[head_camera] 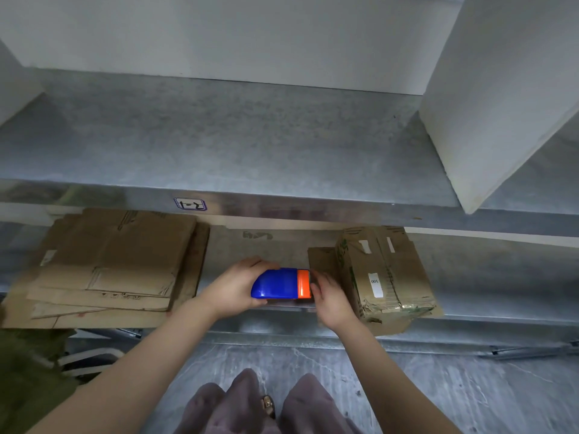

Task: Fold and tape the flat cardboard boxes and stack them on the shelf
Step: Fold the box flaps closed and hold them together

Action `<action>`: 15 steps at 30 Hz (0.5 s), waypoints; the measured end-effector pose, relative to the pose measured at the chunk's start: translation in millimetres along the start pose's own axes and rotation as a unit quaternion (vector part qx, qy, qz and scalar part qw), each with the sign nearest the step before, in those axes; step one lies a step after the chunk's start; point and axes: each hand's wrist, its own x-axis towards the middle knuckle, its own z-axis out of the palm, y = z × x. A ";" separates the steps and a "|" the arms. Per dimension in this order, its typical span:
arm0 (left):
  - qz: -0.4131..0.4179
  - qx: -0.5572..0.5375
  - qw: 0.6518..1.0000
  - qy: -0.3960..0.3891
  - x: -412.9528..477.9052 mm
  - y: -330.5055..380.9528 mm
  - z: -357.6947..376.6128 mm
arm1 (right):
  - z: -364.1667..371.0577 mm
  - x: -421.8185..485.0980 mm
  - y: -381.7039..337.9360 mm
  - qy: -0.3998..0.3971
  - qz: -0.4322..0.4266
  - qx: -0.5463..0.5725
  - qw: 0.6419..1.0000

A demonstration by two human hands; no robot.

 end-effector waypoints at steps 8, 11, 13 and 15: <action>0.010 0.018 1.000 -0.004 -6.0 3.8 2.5 | -2.6 3.1 4.7 -0.023 0.001 0.007 1.000; -0.008 0.032 0.999 0.005 -16.0 -7.9 -9.9 | -2.2 5.0 7.8 -0.020 -0.013 -0.016 1.000; -0.039 0.036 0.998 0.016 -24.9 -20.2 -23.0 | -1.0 7.9 8.5 -0.023 -0.026 -0.036 0.999; -0.055 0.040 0.997 0.021 -31.6 -27.7 -31.5 | -0.2 10.6 7.7 -0.028 -0.030 -0.049 0.998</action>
